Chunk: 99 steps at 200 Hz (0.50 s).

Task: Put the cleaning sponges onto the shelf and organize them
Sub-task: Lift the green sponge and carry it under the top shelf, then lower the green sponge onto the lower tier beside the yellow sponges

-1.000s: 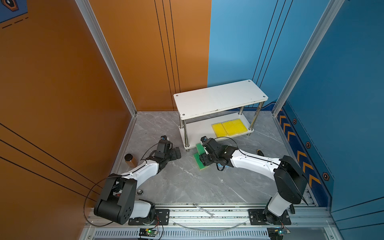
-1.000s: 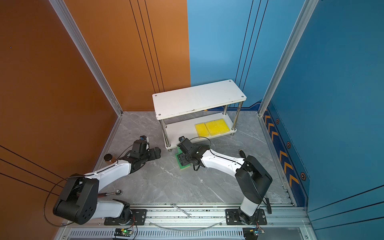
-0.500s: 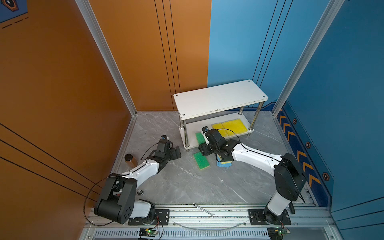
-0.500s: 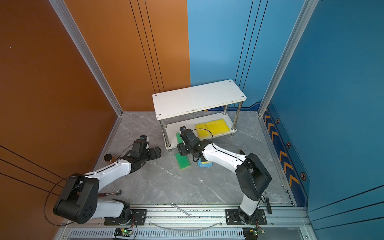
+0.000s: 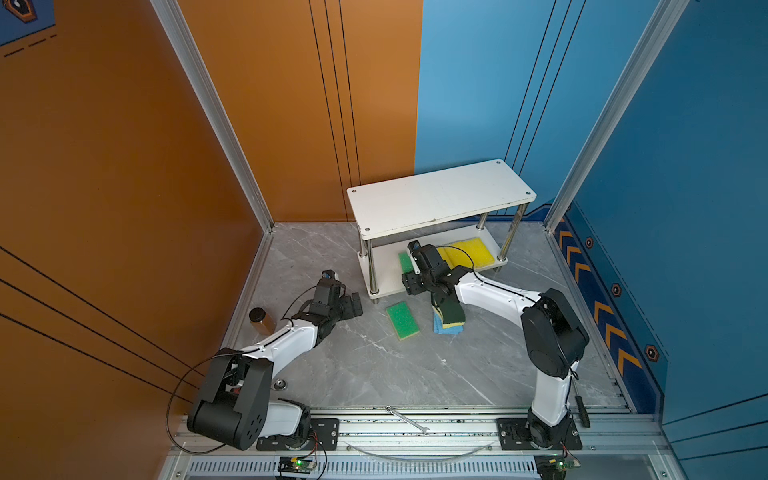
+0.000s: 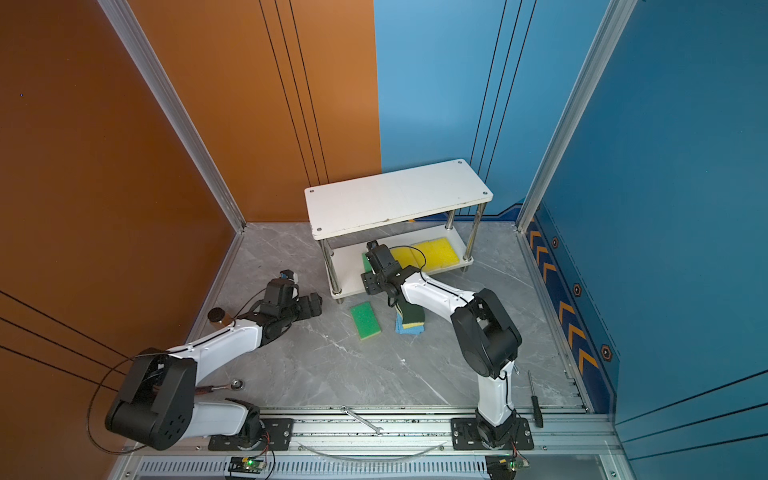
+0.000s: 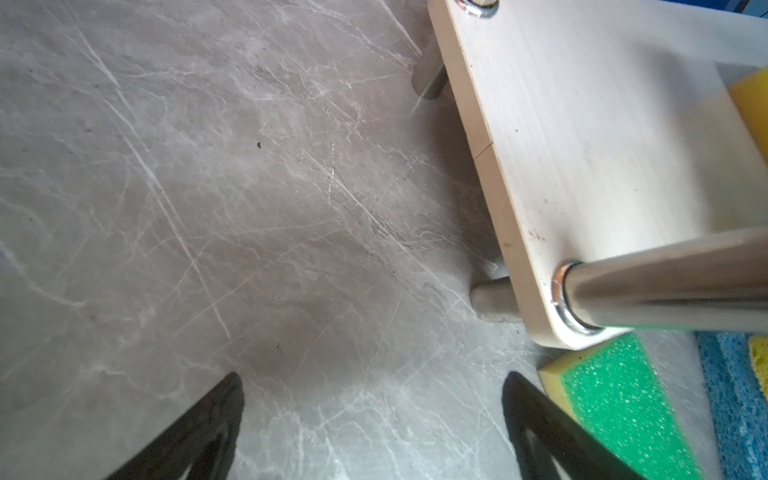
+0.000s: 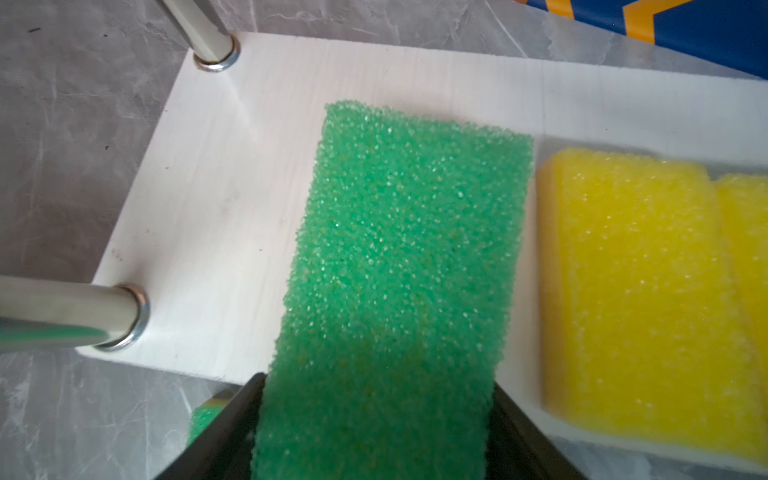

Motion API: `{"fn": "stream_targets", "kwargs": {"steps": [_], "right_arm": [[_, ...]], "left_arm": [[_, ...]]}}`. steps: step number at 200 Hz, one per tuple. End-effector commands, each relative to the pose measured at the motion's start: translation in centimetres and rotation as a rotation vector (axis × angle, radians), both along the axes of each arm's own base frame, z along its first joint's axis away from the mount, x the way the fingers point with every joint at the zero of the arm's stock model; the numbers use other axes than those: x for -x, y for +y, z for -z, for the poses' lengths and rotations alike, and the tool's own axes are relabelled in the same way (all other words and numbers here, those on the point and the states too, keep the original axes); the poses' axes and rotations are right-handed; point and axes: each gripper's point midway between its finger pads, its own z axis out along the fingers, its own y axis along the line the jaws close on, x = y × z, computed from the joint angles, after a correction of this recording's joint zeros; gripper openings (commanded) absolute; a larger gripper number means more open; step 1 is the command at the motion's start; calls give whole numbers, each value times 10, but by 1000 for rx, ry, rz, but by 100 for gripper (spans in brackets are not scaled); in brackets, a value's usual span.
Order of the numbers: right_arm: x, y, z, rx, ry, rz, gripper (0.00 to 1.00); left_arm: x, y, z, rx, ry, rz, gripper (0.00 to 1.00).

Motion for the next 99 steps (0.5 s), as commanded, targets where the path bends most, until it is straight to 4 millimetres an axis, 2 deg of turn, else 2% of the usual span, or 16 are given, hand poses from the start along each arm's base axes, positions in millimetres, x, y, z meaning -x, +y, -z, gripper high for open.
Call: {"fn": "stream_targets", "kwargs": {"steps": [1, 99], "right_arm": [[-19, -3, -8, 27, -59, 16, 73], [-32, -15, 10, 75, -46, 28, 73]], "left_arm": [[-2, 0, -5, -8, -8, -4, 98], [-5, 0, -11, -9, -13, -5, 98]]}}
